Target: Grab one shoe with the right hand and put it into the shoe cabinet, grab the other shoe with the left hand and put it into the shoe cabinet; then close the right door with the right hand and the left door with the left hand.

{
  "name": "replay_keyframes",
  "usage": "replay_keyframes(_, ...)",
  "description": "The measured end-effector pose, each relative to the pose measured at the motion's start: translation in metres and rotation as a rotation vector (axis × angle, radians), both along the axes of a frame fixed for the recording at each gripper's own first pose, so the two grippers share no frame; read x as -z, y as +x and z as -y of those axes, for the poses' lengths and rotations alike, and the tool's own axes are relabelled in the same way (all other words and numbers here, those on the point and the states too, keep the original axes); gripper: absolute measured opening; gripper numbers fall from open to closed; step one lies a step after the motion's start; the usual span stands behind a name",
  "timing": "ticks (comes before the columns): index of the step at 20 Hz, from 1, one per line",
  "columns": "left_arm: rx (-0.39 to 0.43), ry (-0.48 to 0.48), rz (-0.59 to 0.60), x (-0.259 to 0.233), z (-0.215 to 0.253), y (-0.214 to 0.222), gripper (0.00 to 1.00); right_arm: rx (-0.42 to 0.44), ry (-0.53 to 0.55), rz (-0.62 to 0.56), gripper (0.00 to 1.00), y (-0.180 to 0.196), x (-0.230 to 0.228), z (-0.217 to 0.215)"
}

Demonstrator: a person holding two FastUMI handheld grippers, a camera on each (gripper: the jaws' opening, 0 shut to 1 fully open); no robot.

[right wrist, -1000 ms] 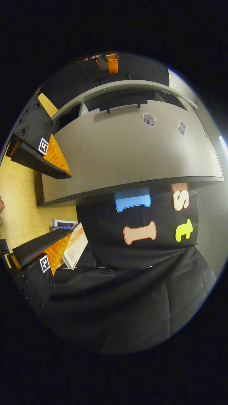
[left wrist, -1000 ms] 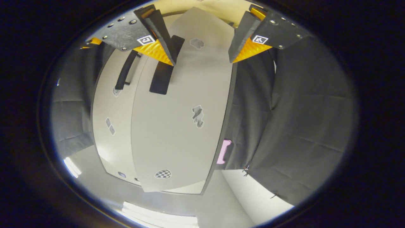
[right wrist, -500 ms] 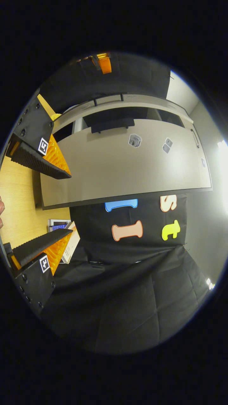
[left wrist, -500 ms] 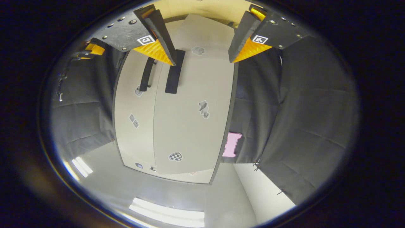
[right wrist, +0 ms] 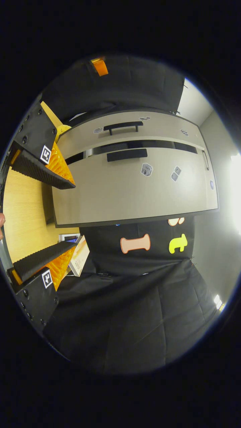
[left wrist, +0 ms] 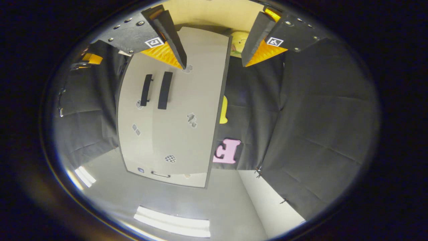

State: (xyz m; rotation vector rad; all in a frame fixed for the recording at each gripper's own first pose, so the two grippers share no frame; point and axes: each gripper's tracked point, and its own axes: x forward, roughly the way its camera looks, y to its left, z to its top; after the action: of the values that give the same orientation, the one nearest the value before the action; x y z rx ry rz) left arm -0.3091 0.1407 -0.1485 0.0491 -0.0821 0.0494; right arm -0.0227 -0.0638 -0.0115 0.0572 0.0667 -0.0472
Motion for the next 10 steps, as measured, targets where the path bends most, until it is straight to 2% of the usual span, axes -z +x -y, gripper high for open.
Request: replay_keyframes(10, -0.002, -0.010, -0.055, 0.023, -0.017, -0.025, 0.92, 0.011, -0.025, 0.039, 0.98, -0.011, -0.016, -0.013)
